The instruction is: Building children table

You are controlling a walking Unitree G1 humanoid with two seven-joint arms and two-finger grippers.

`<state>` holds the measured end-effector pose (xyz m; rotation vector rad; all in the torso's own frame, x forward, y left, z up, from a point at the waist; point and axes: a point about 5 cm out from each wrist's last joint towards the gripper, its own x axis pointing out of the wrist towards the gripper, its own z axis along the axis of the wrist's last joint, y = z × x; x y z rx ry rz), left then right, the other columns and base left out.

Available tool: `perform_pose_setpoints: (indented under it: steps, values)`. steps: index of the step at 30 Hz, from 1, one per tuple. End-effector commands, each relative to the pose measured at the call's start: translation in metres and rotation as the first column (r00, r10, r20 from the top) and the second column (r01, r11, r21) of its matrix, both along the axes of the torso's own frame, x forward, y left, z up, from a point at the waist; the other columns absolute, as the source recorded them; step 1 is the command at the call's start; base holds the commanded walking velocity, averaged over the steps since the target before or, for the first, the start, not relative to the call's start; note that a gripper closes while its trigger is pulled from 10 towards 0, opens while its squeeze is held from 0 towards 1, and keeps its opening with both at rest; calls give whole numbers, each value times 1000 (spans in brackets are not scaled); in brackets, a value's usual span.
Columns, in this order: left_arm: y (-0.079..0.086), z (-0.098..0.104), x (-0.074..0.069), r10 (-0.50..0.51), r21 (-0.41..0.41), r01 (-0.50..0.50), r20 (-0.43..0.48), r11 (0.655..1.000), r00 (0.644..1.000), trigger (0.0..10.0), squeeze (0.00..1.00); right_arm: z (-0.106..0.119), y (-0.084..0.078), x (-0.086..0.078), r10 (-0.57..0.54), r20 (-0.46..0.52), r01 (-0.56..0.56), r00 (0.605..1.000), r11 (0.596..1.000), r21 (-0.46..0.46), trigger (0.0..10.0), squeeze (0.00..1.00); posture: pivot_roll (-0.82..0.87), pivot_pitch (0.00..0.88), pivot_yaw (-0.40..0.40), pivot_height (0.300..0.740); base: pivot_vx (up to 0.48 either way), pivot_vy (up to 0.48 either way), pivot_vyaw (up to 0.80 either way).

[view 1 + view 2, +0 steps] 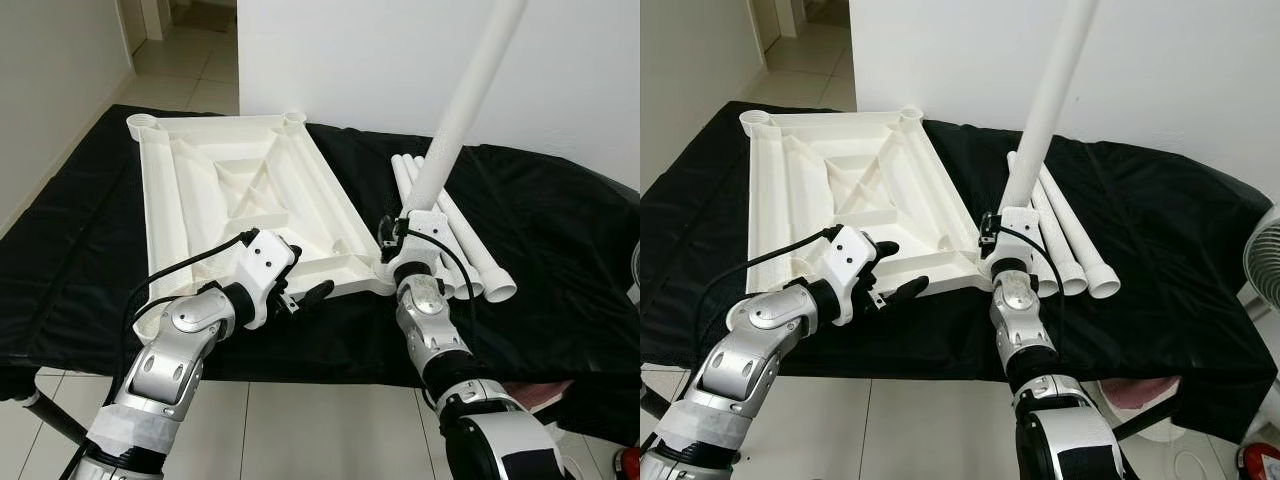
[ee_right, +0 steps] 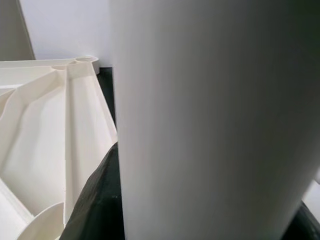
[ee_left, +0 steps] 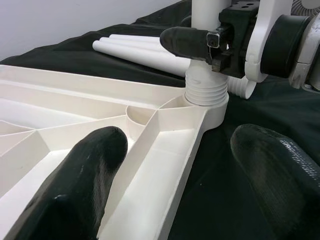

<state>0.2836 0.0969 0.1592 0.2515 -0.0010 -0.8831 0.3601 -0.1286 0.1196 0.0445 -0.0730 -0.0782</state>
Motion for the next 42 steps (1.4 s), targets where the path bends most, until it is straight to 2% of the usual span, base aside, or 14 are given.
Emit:
perform_pose_setpoints:
  steps: [1, 3, 7, 15, 27, 30, 42]
  values:
    - [-2, 4, 2, 31, -1, -31, 30, 1000, 999, 10000, 0, -48, -26, -18, -133, -216, 134, 967, 991, -9, 10000, 0, 5, 0, -81, 740, 0, 0, 0]
    - [-2, 4, 2, 29, 0, -29, 31, 1000, 999, 10000, 0, -48, -32, -19, -199, -211, 202, 957, 979, -4, 10000, 0, 6, 0, -81, 740, 0, 0, 0]
    - [-2, 4, 2, 27, 1, -27, 32, 1000, 999, 10000, 0, -49, -39, -21, -252, -213, 262, 944, 965, 17, 10000, 0, 6, 0, -79, 740, 0, 0, 0]
    - [-3, 5, 2, 24, -2, -24, 31, 1000, 999, 10000, 0, -48, -44, -20, -290, -223, 309, 931, 949, 57, 10000, 0, 4, 0, -78, 740, 0, 0, 0]
    - [-4, 4, 2, 22, -3, -22, 30, 1000, 999, 10000, 0, -40, -36, -16, -221, -178, 247, 959, 959, 138, 10000, 0, 0, 0, -75, 740, 0, 0, 0]
    - [-5, 4, 2, 20, -5, -20, 28, 1000, 999, 10000, 0, -36, -35, -15, -199, -142, 217, 970, 968, 125, 10000, 0, 0, 0, -75, 740, 0, 0, 0]
    - [-5, 4, 2, 22, -7, -21, 29, 1000, 999, 10000, 0, -31, -35, -12, -168, -115, 181, 979, 976, 121, 10000, 0, -2, 0, -76, 740, 0, 0, 0]
